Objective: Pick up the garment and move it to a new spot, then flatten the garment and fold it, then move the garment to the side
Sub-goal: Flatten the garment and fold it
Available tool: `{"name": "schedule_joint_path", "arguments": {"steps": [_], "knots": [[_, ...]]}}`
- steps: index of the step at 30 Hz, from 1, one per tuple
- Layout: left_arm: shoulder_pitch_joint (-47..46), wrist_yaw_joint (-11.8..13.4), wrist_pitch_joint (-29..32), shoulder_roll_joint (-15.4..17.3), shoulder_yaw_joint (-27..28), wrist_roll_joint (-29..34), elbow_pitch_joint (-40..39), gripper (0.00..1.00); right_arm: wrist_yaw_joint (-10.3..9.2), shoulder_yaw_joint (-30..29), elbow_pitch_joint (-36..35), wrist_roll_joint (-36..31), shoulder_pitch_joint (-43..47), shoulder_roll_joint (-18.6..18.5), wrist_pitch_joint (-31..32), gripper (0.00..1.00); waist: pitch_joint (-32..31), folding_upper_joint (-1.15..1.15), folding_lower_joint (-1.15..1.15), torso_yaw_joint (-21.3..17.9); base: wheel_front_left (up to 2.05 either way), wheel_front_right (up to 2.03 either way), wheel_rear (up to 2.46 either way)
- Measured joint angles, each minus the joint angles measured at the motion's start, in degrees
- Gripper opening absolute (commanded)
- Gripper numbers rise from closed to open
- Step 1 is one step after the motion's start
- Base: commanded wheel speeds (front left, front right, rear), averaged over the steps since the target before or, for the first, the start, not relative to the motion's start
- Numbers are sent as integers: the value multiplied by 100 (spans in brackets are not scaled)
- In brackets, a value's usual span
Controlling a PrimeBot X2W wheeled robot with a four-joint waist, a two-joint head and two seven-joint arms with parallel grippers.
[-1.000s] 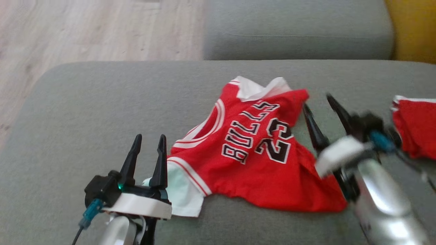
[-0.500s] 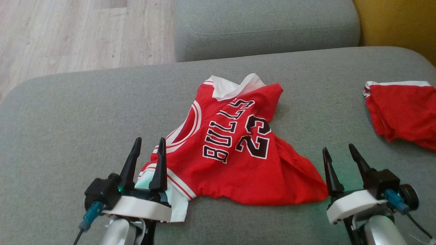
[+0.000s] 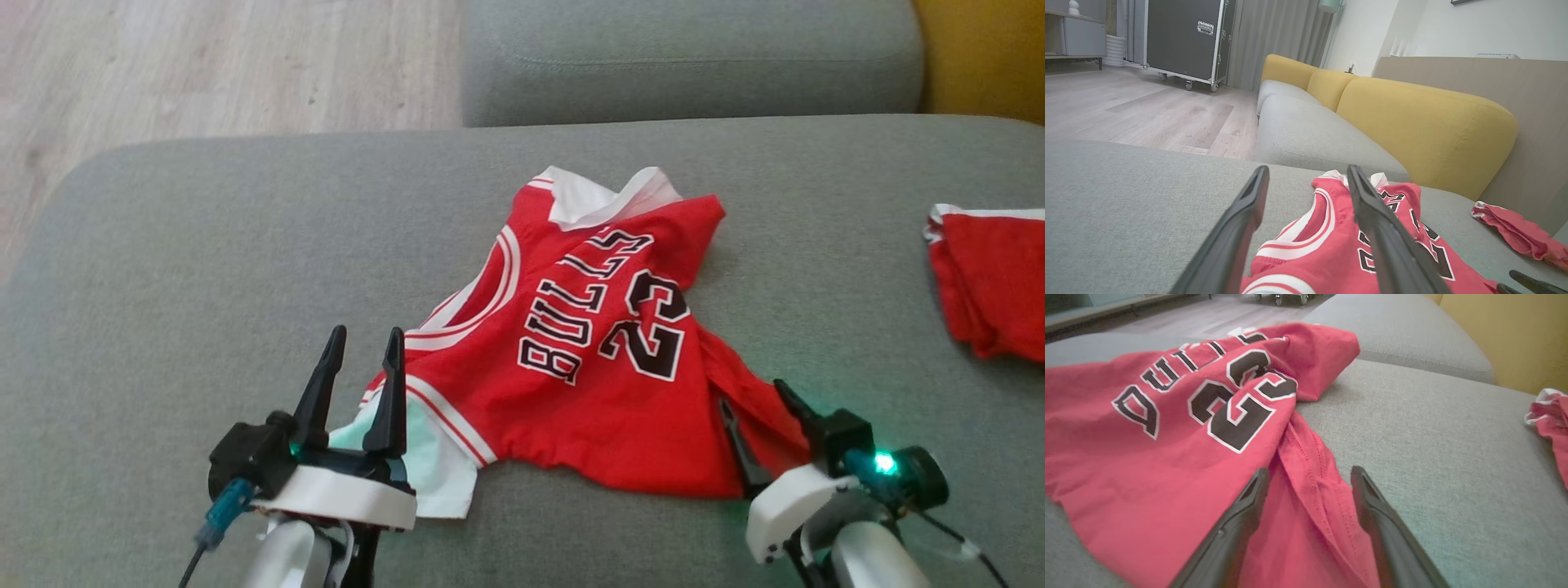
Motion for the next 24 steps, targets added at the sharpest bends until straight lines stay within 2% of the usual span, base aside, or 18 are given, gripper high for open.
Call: {"name": "schedule_joint_path", "arguments": {"steps": [8,13,22,23,24], "knots": [[-162,0,0,-1,-89,-1,8,100,0,-572,702,-662,-485,0,291,100,188,0,0,230,0,0,0],[-265,0,0,-1,-160,-1,10,100,0,-697,1100,-879,-874,0,379,100,350,0,0,349,0,0,0],[-381,0,0,-2,-242,0,11,100,0,-344,1967,-302,-1640,-31,424,99,487,0,0,489,0,0,0],[-381,0,0,-2,-243,0,14,100,0,-271,2058,-231,-1725,-37,466,29,488,0,0,485,0,0,0],[-381,0,0,-2,-245,0,19,100,0,-216,2140,-200,-1800,-40,483,0,486,0,0,477,0,0,0]]}}
